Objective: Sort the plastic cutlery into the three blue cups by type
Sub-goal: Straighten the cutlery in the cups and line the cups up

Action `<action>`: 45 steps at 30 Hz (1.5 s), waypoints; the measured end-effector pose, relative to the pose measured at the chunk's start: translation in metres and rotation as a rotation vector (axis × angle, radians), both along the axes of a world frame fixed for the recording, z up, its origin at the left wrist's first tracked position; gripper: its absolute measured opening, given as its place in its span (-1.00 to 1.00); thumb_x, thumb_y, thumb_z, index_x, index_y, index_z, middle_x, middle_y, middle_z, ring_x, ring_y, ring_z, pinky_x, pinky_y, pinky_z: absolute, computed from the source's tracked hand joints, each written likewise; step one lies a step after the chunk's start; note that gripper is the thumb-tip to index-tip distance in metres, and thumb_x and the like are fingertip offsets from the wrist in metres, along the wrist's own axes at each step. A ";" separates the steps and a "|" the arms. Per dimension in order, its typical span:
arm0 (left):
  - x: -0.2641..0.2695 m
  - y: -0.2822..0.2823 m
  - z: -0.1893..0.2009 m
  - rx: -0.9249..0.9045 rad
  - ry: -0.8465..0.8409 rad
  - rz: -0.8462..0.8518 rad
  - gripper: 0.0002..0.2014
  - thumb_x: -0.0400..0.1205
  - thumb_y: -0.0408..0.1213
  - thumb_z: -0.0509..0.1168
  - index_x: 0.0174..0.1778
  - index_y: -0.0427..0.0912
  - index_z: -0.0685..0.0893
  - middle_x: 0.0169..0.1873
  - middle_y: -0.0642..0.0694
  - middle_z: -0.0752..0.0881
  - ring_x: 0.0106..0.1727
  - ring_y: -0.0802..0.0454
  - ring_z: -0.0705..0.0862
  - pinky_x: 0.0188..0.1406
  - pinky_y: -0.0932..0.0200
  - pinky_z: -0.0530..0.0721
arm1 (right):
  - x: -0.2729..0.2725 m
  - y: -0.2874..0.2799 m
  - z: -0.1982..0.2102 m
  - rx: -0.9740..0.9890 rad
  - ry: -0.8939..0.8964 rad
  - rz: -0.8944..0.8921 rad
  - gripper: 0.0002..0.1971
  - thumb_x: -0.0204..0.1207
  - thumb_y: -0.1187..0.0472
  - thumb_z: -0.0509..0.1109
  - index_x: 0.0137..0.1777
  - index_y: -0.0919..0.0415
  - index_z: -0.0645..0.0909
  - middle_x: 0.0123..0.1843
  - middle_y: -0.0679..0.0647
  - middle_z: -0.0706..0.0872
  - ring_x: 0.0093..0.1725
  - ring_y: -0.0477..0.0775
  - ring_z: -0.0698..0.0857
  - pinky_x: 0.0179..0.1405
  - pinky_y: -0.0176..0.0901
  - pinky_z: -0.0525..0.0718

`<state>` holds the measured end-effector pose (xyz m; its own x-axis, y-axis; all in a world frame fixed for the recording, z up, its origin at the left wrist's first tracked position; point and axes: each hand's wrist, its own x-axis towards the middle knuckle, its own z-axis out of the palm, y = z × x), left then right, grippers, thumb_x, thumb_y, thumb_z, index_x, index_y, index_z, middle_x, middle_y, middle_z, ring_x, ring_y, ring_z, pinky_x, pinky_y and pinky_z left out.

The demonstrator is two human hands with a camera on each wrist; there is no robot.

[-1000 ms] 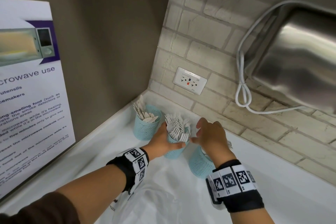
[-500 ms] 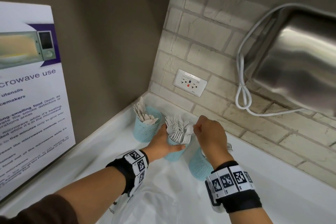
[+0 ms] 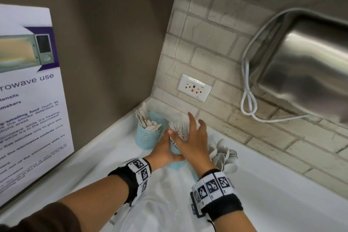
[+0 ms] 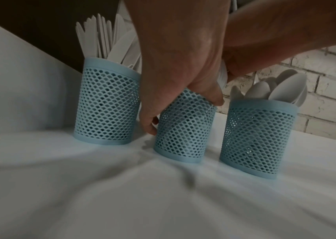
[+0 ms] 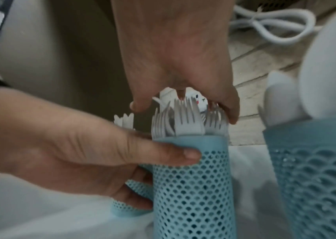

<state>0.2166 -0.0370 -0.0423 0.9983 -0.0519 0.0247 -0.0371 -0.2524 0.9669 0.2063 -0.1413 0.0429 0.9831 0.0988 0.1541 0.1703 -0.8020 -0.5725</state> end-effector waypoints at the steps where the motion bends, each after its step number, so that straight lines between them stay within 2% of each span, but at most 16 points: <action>1: 0.000 -0.001 -0.001 -0.017 0.008 0.002 -0.01 0.29 -0.24 0.64 0.56 0.00 0.18 0.40 0.15 0.42 0.47 0.10 0.43 0.32 0.19 0.54 | 0.004 0.004 -0.004 -0.053 0.011 0.013 -0.13 0.40 -0.40 0.32 0.62 -0.28 -0.02 0.68 0.12 0.03 0.64 0.25 0.08 0.53 0.27 0.27; 4: -0.001 0.000 -0.001 -0.084 -0.002 0.017 -0.03 0.33 -0.41 0.59 0.55 0.06 0.16 0.36 0.14 0.44 0.45 0.08 0.46 0.28 0.21 0.60 | 0.017 0.012 -0.013 -0.181 0.022 0.016 -0.24 0.41 -0.35 0.31 0.60 -0.28 0.14 0.66 0.09 0.18 0.60 0.28 0.14 0.49 0.25 0.34; 6: -0.002 0.003 -0.001 0.008 -0.027 0.034 -0.10 0.35 -0.33 0.59 0.55 -0.06 0.25 0.34 0.10 0.46 0.42 0.12 0.48 0.33 0.28 0.50 | 0.023 0.017 -0.017 -0.205 -0.033 0.012 -0.40 0.41 -0.28 0.31 0.48 -0.24 0.38 0.46 0.02 0.47 0.43 0.22 0.36 0.31 0.13 0.49; 8: -0.001 0.004 -0.002 0.021 -0.054 0.037 -0.17 0.32 -0.32 0.61 0.46 -0.09 0.33 0.26 0.09 0.51 0.33 0.11 0.53 0.20 0.36 0.49 | 0.025 0.019 -0.018 -0.189 -0.093 0.020 -0.57 0.41 -0.17 0.32 0.30 -0.18 0.54 0.22 -0.03 0.61 0.21 0.13 0.46 0.13 0.06 0.55; 11: 0.004 0.001 -0.005 -0.016 -0.050 0.027 -0.18 0.22 -0.28 0.66 0.29 -0.02 0.32 0.08 0.10 0.56 0.10 0.18 0.60 -0.04 0.50 0.54 | 0.028 0.012 -0.018 -0.048 -0.196 -0.046 -0.76 0.45 -0.01 0.38 0.11 -0.07 0.62 0.07 -0.01 0.60 0.14 0.11 0.47 0.06 0.01 0.53; 15: 0.006 0.002 -0.007 -0.055 -0.056 0.013 -0.13 0.18 -0.22 0.69 0.29 0.06 0.29 0.16 0.04 0.59 0.16 0.16 0.63 0.11 0.30 0.63 | 0.024 0.002 -0.018 0.076 -0.307 -0.087 -0.83 0.49 0.02 0.39 0.06 -0.03 0.60 -0.04 -0.09 0.49 0.12 0.09 0.49 0.04 -0.03 0.52; 21: 0.004 0.004 -0.007 -0.040 -0.050 0.000 -0.08 0.10 0.00 0.65 0.32 0.03 0.29 0.20 0.04 0.58 0.21 0.15 0.60 0.23 0.18 0.59 | 0.025 -0.007 -0.011 0.144 -0.259 0.030 -0.65 0.57 -0.05 0.29 0.36 -0.15 0.48 0.31 -0.07 0.52 0.34 0.02 0.50 0.34 0.13 0.49; 24: 0.007 0.003 -0.009 -0.027 -0.049 -0.014 -0.03 0.18 -0.12 0.66 0.45 -0.09 0.26 0.29 -0.02 0.51 0.33 0.07 0.52 0.33 0.13 0.53 | 0.026 -0.005 -0.014 -0.212 -0.022 0.182 -0.46 0.58 -0.22 0.21 0.56 -0.23 0.27 0.56 -0.03 0.30 0.56 0.07 0.26 0.52 0.15 0.27; 25: 0.006 0.003 -0.008 -0.026 -0.042 -0.021 0.00 0.17 -0.08 0.65 0.47 -0.09 0.26 0.30 -0.01 0.50 0.35 0.07 0.51 0.35 0.12 0.52 | 0.026 -0.005 -0.014 -0.221 -0.014 0.203 -0.44 0.60 -0.23 0.19 0.59 -0.22 0.24 0.60 -0.02 0.26 0.59 0.07 0.21 0.55 0.14 0.22; 28: 0.005 0.002 -0.009 -0.048 -0.042 -0.011 0.03 0.06 0.09 0.65 0.43 0.00 0.33 0.29 0.09 0.55 0.32 0.17 0.55 0.36 0.09 0.55 | 0.026 -0.006 -0.007 0.053 -0.068 0.149 -0.48 0.67 -0.17 0.10 0.61 -0.13 0.23 0.62 0.01 0.28 0.61 0.06 0.25 0.59 0.17 0.23; 31: 0.005 0.002 -0.008 -0.073 -0.040 0.002 -0.03 0.09 -0.03 0.67 0.39 -0.03 0.34 0.26 0.06 0.55 0.30 0.17 0.55 0.31 0.18 0.52 | 0.023 -0.008 -0.004 -0.020 0.063 0.178 -0.46 0.73 -0.11 -0.04 0.67 0.02 0.14 0.69 0.04 0.19 0.68 0.04 0.08 0.65 0.04 0.06; 33: 0.006 0.002 -0.008 -0.070 -0.041 0.000 -0.06 0.14 -0.12 0.69 0.39 -0.05 0.33 0.27 0.04 0.54 0.32 0.13 0.54 0.31 0.19 0.49 | 0.020 -0.010 0.001 0.094 0.073 0.177 -0.46 0.74 -0.09 -0.07 0.67 0.07 0.15 0.69 0.02 0.17 0.68 0.01 0.08 0.66 0.01 0.05; 36: 0.006 0.002 -0.008 -0.037 -0.040 0.013 -0.01 0.13 -0.09 0.70 0.43 -0.06 0.32 0.28 0.05 0.53 0.34 0.10 0.52 0.42 0.11 0.46 | 0.017 -0.018 0.014 0.435 -0.074 -0.034 -0.51 0.76 -0.01 -0.03 0.64 0.10 0.24 0.65 0.04 0.28 0.63 0.02 0.23 0.63 -0.02 0.18; 39: 0.006 0.002 -0.007 -0.012 -0.024 0.013 0.03 0.10 -0.02 0.68 0.46 -0.04 0.31 0.29 0.07 0.52 0.35 0.10 0.50 0.44 0.07 0.45 | 0.014 -0.021 0.016 0.462 0.050 -0.132 -0.50 0.75 0.02 0.02 0.65 0.15 0.20 0.67 0.09 0.26 0.64 0.07 0.23 0.58 -0.06 0.18; 42: 0.005 0.002 -0.008 -0.002 -0.022 -0.012 -0.02 0.20 -0.11 0.67 0.49 -0.04 0.28 0.34 0.09 0.49 0.37 0.15 0.48 0.35 0.25 0.44 | 0.005 -0.008 0.002 0.263 0.209 0.002 -0.35 0.69 -0.10 0.13 0.69 0.11 0.03 0.72 0.09 0.08 0.68 0.09 0.11 0.64 0.01 0.13; 45: 0.002 0.002 -0.005 0.003 -0.007 -0.047 -0.18 0.40 -0.38 0.56 0.52 -0.13 0.28 0.29 0.12 0.49 0.35 0.17 0.50 0.05 0.60 0.48 | 0.000 0.000 -0.016 0.063 0.125 0.139 -0.23 0.59 -0.13 0.28 0.69 -0.08 -0.04 0.72 0.03 -0.06 0.70 0.11 -0.02 0.65 0.15 0.12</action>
<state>0.2190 -0.0352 -0.0475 0.9946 -0.0988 0.0318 -0.0560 -0.2531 0.9658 0.2061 -0.1418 0.0272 0.9725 0.2289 0.0418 0.2013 -0.7374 -0.6448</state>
